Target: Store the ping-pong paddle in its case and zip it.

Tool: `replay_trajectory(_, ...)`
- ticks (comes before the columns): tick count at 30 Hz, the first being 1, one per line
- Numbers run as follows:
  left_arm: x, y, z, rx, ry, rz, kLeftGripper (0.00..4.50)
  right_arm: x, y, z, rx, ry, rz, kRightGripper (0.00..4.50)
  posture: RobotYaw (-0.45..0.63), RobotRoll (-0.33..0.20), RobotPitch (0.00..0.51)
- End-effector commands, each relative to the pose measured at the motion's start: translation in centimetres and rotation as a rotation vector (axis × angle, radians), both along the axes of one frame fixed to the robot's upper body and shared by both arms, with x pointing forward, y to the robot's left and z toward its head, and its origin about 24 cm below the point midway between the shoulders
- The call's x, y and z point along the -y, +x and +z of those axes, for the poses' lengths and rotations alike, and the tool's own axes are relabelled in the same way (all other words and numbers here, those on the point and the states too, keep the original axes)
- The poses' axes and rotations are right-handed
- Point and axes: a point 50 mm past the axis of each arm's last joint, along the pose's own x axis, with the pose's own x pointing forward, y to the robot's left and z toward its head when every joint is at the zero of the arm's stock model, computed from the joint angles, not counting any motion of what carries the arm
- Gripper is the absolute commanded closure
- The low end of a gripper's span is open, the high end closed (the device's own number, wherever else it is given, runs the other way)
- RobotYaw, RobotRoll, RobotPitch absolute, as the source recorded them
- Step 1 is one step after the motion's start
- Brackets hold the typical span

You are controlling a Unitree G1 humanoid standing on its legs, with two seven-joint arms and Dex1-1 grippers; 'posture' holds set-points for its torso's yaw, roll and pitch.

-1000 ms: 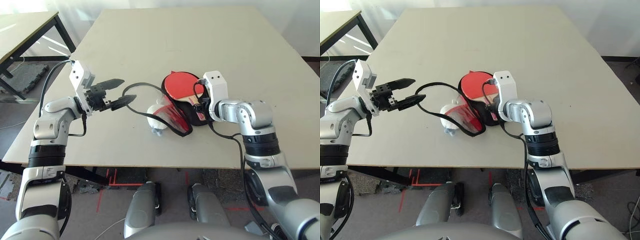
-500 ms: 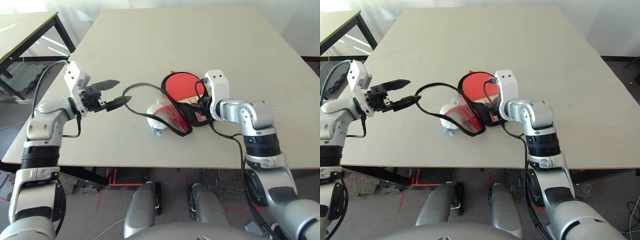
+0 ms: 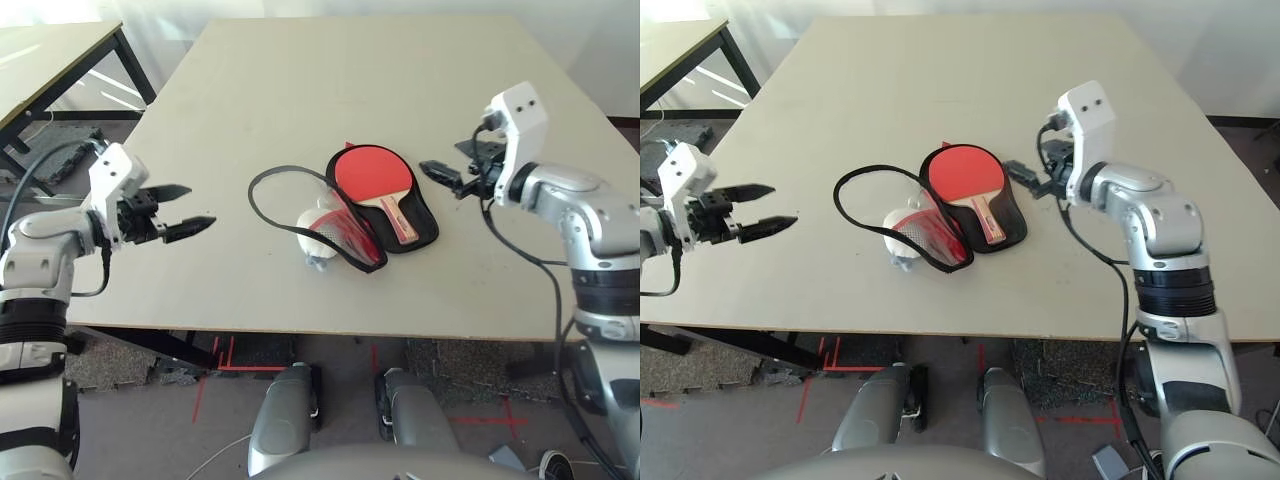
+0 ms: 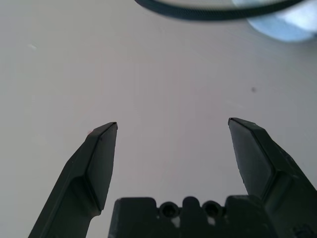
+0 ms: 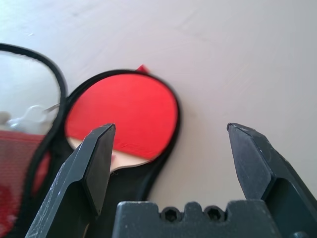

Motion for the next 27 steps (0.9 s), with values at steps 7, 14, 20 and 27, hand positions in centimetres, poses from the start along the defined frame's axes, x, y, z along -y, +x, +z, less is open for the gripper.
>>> replay_trajectory(7, 7.0, 2.5, -1.1, 0.052, -0.154, -0.055, 0.0, 3.4, -1.1, -1.4, -0.049, -0.032, -0.028, 0.02, 0.11, 0.0, 0.102)
replay_trajectory(14, 13.1, 5.9, 2.1, 0.125, -0.247, -0.243, 0.0, 4.7, -2.4, -3.8, -0.149, 0.004, -0.072, 0.02, 0.09, 0.0, 0.111)
replay_trajectory(20, 17.7, 7.4, 3.9, 0.141, -0.334, -0.389, 0.0, 5.1, -3.8, -5.8, -0.23, 0.049, -0.068, 0.02, 0.05, 0.0, 0.113)
replay_trajectory(27, 22.3, 8.0, 3.9, 0.165, -0.352, -0.486, 0.0, 5.1, -5.8, -7.1, -0.298, 0.142, -0.057, 0.02, 0.01, 0.0, 0.117)
